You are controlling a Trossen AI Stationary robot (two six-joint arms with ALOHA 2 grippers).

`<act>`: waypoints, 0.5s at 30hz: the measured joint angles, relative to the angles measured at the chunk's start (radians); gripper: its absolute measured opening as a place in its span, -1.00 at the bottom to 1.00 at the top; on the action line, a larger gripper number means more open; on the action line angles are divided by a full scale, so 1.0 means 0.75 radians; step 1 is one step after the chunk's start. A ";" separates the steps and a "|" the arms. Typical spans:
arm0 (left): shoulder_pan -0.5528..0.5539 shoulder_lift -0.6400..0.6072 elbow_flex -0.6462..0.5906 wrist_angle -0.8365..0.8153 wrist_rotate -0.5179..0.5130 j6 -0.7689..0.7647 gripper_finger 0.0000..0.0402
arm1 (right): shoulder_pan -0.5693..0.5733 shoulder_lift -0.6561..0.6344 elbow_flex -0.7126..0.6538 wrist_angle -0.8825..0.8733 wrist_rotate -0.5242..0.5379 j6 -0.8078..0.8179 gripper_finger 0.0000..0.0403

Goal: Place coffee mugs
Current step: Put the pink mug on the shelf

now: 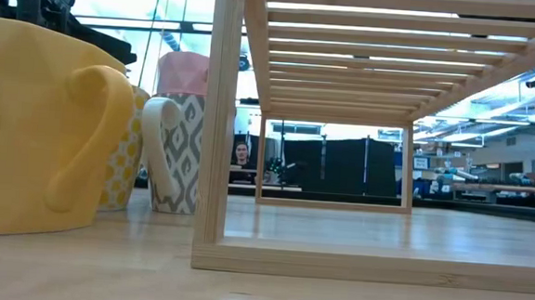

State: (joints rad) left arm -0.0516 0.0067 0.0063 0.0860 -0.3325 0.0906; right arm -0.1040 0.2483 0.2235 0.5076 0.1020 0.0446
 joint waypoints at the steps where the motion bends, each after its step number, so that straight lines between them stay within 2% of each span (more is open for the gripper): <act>1: 0.000 0.000 0.000 0.000 0.000 0.000 0.12 | 0.000 0.064 0.049 -0.002 0.000 -0.002 -0.20; 4: 0.000 0.000 0.000 0.000 0.000 0.000 0.12 | -0.001 0.276 0.215 -0.052 0.015 -0.004 -0.20; 11: 0.000 0.000 0.000 0.000 0.000 0.000 0.12 | -0.001 0.759 0.620 -0.306 0.150 0.021 -0.20; 15: 0.000 -0.001 0.000 0.000 0.000 0.000 0.12 | -0.001 0.988 0.804 -0.386 0.158 0.096 -0.20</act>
State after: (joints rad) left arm -0.0516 0.0063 0.0063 0.0860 -0.3325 0.0903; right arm -0.1043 0.9893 0.8262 0.2182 0.2207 0.1166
